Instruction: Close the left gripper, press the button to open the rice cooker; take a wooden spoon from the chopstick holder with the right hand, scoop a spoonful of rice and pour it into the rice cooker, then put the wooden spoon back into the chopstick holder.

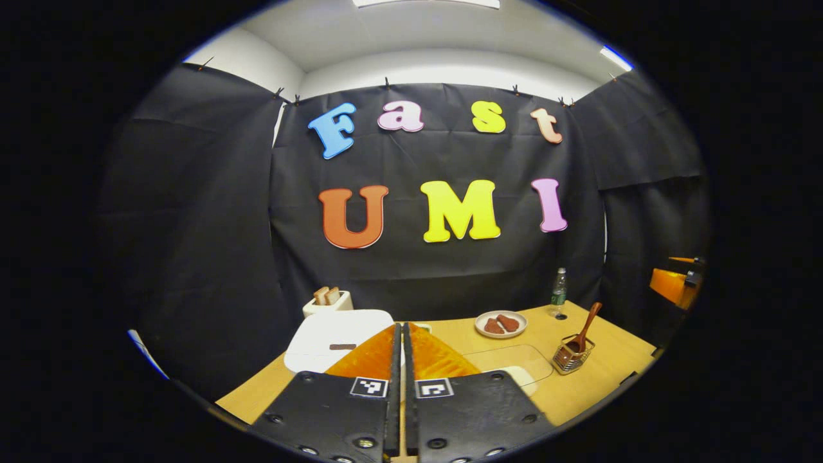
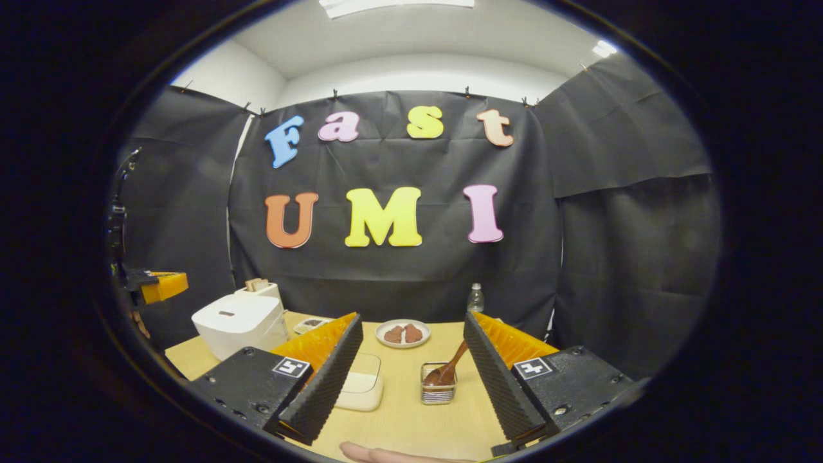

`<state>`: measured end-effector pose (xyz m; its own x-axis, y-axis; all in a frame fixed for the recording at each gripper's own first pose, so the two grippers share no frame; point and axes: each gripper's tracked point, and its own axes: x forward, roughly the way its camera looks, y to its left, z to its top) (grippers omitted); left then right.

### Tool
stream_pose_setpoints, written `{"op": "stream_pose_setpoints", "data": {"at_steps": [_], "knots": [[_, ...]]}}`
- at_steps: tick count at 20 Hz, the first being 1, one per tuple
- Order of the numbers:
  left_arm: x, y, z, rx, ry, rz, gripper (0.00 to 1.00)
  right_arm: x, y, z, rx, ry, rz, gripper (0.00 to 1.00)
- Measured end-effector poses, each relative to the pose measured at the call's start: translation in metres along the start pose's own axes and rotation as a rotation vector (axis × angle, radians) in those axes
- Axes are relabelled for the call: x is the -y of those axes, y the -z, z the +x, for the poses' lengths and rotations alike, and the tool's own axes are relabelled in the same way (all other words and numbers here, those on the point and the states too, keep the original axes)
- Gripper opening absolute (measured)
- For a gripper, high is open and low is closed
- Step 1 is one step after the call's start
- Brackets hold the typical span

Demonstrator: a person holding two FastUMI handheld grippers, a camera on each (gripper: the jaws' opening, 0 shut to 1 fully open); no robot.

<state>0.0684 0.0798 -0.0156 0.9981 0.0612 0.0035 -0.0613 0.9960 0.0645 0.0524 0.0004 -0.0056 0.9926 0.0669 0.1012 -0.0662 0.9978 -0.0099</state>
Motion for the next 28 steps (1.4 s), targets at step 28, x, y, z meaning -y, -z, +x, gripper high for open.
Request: {"op": "stream_pose_setpoints", "data": {"at_steps": [28], "knots": [[-0.098,0.122,0.152,-0.489,-0.159,0.006,0.00,0.088,0.003,0.031,0.037,0.126,-0.037,1.00]]}}
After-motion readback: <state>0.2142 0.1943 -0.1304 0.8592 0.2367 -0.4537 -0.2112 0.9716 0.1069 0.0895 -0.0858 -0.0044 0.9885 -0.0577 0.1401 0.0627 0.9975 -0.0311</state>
